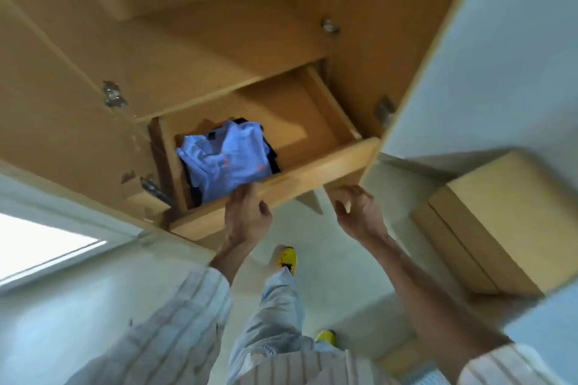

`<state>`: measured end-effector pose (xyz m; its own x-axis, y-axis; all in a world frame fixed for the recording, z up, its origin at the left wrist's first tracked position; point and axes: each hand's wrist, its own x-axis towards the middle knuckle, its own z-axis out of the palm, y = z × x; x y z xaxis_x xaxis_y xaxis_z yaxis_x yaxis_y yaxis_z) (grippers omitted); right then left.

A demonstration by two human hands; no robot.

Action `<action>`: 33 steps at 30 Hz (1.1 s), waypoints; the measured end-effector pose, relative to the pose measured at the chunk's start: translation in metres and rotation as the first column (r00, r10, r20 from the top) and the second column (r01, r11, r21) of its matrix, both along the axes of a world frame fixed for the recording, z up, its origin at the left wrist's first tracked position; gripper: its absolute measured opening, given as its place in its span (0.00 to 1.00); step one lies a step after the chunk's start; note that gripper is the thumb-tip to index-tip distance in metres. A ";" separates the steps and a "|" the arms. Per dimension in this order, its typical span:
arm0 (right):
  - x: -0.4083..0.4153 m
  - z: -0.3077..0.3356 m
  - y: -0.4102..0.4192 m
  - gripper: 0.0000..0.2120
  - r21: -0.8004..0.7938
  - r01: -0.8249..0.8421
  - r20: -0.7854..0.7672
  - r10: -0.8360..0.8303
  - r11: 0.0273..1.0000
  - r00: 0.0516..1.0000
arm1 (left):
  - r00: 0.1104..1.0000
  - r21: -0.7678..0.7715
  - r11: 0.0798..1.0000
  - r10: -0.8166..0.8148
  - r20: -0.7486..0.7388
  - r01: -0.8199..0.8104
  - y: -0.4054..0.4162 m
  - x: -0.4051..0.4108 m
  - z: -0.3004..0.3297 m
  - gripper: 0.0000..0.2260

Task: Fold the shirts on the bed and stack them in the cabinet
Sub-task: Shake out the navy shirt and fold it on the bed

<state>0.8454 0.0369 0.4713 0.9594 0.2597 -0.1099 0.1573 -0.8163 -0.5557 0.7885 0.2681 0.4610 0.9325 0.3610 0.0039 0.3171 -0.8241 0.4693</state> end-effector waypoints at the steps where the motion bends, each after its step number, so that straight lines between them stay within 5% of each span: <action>1: -0.026 -0.003 -0.024 0.12 0.027 0.064 -0.005 -0.064 0.998 0.998 | 0.997 -0.009 0.997 -0.081 -0.005 0.081 -0.027 -0.011 0.000 0.15; 4: -0.099 -0.025 -0.088 0.11 0.066 0.277 -0.079 -0.271 0.959 0.959 | 0.936 -0.115 0.937 -0.340 -0.095 0.329 -0.093 -0.041 -0.015 0.16; 7: -0.172 -0.050 -0.147 0.11 0.102 0.512 -0.185 -0.489 0.853 0.852 | 0.783 -0.210 0.809 -0.586 -0.211 0.549 -0.151 -0.063 -0.024 0.17; 11: -0.291 -0.070 -0.210 0.12 0.005 0.796 -0.296 -0.759 0.606 0.580 | 0.471 -0.284 0.553 -0.827 -0.307 0.784 -0.229 -0.103 -0.039 0.15; 14: -0.384 -0.085 -0.228 0.12 0.008 0.944 -0.335 -0.889 0.330 0.313 | 0.204 -0.335 0.323 -0.916 -0.344 0.885 -0.285 -0.134 -0.059 0.16; 20: -0.520 -0.136 -0.219 0.13 -0.131 0.991 -0.377 -0.926 0.032 -0.020 | -0.204 -0.429 -0.028 -0.906 -0.371 0.903 -0.375 -0.207 -0.116 0.18; 24: -0.569 -0.193 -0.215 0.19 -0.214 0.974 -0.426 -0.890 -0.075 -0.162 | -0.374 -0.495 -0.136 -0.827 -0.421 0.858 -0.407 -0.260 -0.176 0.19; 33: -0.624 -0.387 -0.238 0.41 -0.397 0.917 -0.502 -0.826 -0.043 -0.256 | -0.568 -0.500 -0.314 -0.643 -0.513 0.807 -0.426 -0.337 -0.386 0.27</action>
